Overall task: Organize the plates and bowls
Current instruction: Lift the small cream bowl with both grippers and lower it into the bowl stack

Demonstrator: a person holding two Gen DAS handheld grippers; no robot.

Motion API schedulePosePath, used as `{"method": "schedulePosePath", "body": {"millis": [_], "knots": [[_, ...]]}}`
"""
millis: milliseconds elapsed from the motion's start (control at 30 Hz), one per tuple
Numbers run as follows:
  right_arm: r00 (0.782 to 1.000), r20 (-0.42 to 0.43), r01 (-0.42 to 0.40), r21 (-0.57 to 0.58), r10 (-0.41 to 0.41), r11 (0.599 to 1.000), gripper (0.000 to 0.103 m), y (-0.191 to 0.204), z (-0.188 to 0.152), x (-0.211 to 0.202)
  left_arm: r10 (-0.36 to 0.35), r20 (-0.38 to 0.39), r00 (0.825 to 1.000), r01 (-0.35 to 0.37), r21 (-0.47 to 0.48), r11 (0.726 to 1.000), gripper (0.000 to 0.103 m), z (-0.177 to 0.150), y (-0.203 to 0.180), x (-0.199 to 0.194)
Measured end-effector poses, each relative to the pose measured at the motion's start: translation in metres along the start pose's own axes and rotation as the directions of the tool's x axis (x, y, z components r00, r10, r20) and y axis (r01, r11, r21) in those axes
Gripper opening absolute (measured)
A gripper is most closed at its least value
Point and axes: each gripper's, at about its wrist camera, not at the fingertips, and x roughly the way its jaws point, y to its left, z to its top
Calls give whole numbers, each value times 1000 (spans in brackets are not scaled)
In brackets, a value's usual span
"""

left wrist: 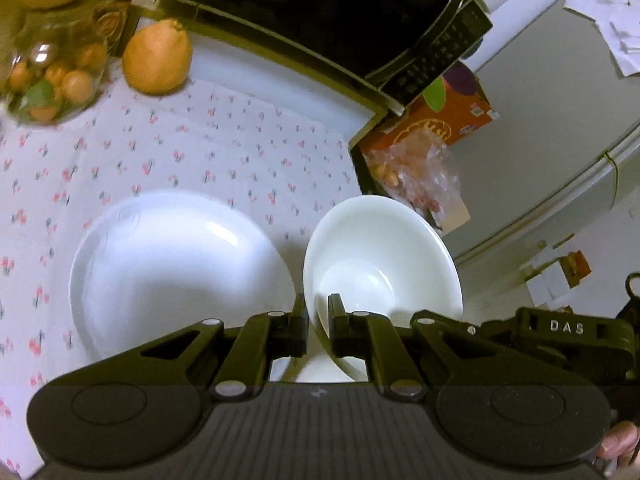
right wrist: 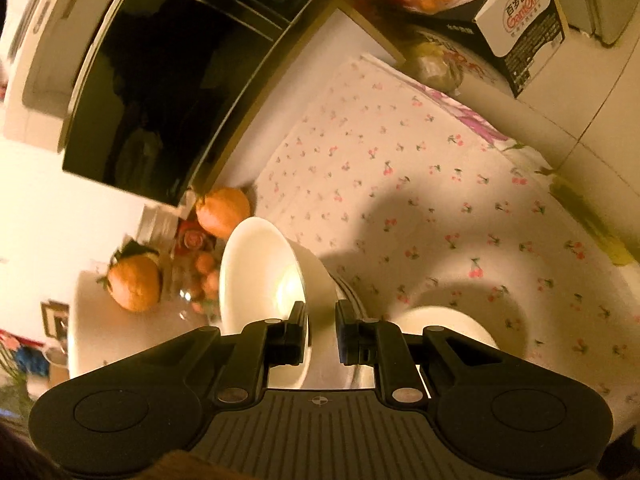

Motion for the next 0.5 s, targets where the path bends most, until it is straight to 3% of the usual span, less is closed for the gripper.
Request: {"method": "schedulePosePath", "body": {"millis": [367,500], "knots": [[996,-56,63,-53,-66,997,16,-32,-23,-19,-67,-61,996,63,-68,996,9,-38,-2,-9],[992,-79,91,-60,-96,994,16,-41,-28,-16,-55,-109,992,46,-83,995,9,-50,0,-3]]}}
